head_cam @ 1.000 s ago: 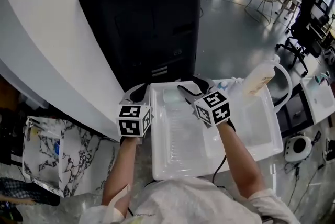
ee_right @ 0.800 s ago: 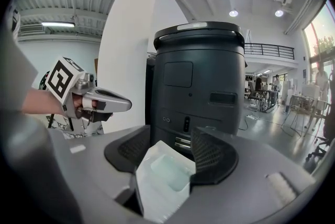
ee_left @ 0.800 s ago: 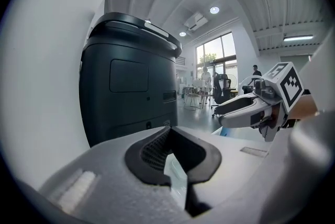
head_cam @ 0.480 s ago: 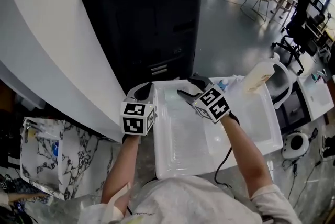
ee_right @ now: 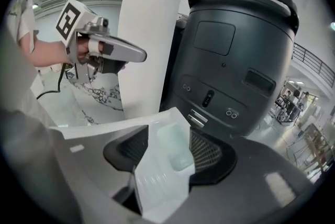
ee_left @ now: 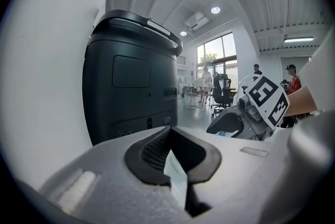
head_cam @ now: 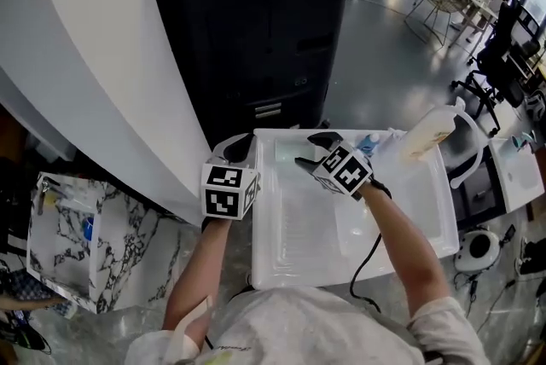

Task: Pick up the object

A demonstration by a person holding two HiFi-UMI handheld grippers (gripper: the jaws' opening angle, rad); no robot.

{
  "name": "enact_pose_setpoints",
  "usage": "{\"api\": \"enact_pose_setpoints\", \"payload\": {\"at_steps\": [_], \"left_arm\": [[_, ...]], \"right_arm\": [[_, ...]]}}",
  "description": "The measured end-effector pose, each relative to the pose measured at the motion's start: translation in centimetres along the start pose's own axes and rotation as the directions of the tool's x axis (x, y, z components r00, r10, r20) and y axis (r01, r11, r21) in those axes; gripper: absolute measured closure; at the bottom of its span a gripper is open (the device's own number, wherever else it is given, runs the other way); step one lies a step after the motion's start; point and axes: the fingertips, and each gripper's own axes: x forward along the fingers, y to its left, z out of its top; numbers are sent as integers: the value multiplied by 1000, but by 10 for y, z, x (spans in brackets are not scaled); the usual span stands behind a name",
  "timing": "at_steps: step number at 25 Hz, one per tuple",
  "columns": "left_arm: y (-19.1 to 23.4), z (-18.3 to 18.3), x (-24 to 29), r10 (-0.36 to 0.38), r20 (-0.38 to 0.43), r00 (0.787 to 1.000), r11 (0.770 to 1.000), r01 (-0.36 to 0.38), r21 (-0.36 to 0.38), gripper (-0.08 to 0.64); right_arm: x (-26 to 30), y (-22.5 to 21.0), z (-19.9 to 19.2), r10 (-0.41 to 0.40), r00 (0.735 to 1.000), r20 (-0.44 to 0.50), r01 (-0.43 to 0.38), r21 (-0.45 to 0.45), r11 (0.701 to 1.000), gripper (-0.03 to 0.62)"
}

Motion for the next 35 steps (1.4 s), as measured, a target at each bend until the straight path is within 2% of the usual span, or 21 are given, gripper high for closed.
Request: {"api": "enact_pose_setpoints", "payload": {"at_steps": [4,13,20,35], "left_arm": [[3,-4,-3,16,-4,1000,1000,-16,-6,554],[5,-10,-4,51,-16,999,999,-52,-18,554],[12,-16,-8,90,-31,995,996,-91,-20,554],[34,-26,-22,175,-58,983,984,-177,-28,554]], "right_arm": [[11,6,-12,34,998,-60,-38,-65,997,350],[35,19,-32,119,981,-151,-141,-142,980,362],[55,29,-50,177,961,-214,-215,-173,961,368],[89,38,-63,229,940,-253,-278,-178,944,398]]}}
